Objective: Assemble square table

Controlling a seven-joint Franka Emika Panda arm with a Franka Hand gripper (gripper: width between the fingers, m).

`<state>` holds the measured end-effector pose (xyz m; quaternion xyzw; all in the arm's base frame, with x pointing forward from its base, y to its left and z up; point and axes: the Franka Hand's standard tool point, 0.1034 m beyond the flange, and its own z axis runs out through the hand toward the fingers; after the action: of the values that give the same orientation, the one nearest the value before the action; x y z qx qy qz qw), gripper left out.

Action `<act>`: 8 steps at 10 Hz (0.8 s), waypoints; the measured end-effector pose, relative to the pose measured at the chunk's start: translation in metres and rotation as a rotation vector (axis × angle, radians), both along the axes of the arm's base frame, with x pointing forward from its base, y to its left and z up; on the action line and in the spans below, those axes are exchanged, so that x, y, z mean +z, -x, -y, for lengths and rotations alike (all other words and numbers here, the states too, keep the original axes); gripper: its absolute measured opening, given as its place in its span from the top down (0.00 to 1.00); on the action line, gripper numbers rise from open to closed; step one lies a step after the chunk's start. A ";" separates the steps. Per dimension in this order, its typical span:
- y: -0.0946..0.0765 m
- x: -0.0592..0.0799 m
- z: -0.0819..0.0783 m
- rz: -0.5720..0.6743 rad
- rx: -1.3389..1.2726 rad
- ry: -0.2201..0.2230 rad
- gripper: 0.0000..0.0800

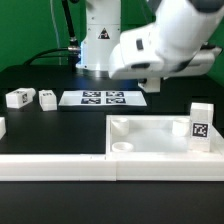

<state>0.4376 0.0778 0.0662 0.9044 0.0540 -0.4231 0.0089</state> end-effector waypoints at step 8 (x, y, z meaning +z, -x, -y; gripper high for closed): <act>-0.069 0.058 0.030 0.158 -0.074 -0.018 0.64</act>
Offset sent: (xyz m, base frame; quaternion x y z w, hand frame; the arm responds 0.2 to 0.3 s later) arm 0.0000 0.0000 0.0000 0.0000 0.0650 0.0000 0.9979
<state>0.5067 0.0477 0.1247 0.9364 0.0236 -0.3500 -0.0105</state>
